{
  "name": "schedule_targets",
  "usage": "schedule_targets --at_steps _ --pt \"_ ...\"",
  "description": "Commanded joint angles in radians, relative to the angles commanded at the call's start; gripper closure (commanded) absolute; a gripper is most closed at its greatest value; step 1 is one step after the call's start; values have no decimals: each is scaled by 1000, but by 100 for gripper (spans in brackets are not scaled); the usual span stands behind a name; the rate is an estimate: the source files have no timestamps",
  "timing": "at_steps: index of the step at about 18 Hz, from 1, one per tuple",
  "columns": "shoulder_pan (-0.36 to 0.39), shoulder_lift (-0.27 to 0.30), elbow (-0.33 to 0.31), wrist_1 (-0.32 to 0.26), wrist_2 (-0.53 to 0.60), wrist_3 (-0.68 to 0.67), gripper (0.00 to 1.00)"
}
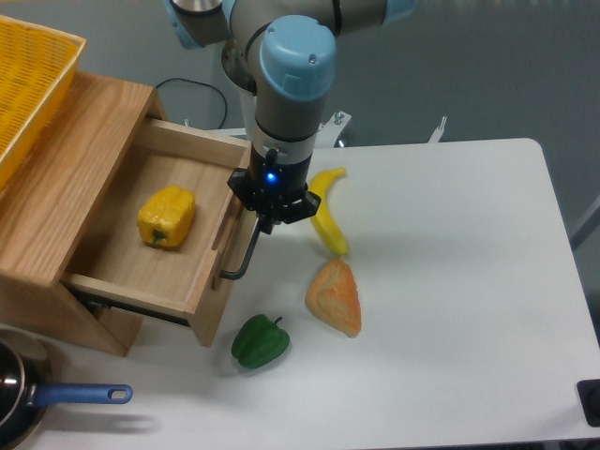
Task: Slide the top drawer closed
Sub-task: 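Push the drawer front with the gripper into the cabinet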
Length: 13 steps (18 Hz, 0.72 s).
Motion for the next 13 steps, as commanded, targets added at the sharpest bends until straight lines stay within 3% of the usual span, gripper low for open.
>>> schedule_targets --at_steps 13 --pt "-83 8 -8 2 2 -72 93"
